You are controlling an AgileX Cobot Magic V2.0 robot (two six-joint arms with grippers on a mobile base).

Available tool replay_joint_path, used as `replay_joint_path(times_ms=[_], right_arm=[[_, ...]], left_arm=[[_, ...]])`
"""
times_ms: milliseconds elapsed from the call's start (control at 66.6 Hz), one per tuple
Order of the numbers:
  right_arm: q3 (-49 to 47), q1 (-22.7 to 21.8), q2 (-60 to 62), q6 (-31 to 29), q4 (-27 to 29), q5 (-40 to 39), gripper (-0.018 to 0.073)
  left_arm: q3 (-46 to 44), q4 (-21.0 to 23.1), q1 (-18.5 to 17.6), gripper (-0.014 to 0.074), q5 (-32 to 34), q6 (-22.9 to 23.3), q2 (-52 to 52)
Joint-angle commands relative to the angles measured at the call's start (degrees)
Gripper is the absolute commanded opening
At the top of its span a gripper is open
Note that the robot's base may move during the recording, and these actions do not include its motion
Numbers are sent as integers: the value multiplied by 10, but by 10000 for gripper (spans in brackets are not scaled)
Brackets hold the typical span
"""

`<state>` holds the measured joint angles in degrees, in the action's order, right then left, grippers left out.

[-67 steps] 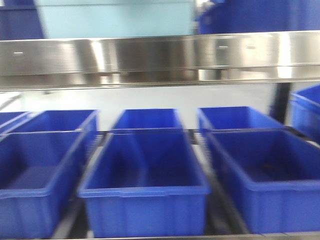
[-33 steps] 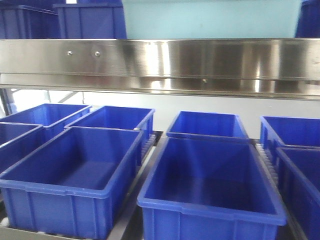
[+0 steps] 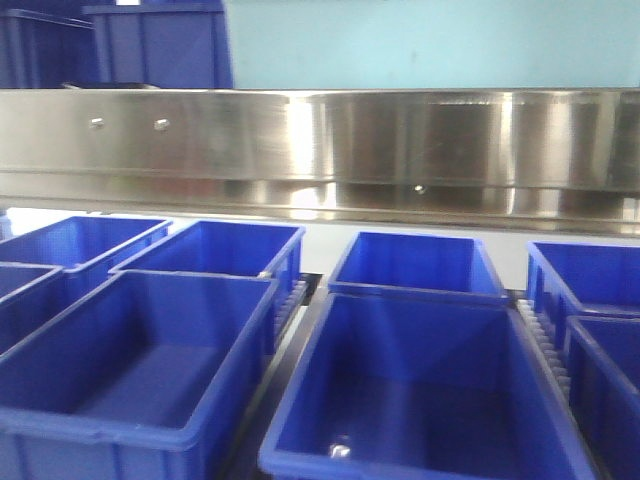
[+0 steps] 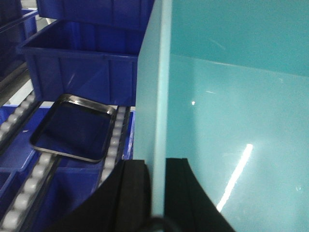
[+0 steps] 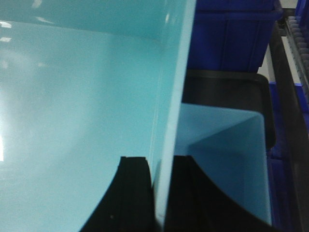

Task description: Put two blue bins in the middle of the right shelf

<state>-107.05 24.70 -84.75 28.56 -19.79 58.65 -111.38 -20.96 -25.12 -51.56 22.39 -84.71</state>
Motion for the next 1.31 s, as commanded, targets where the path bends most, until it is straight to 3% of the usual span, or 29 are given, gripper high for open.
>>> replay_joint_path(times_ms=[0, 1291], right_arm=[[-3, 1, 1, -6, 6, -26, -160], [-3, 1, 1, -6, 6, -26, -160]], left_arm=[[-9, 36, -7, -111, 59, 7, 8], [-9, 31, -7, -111, 59, 7, 8]])
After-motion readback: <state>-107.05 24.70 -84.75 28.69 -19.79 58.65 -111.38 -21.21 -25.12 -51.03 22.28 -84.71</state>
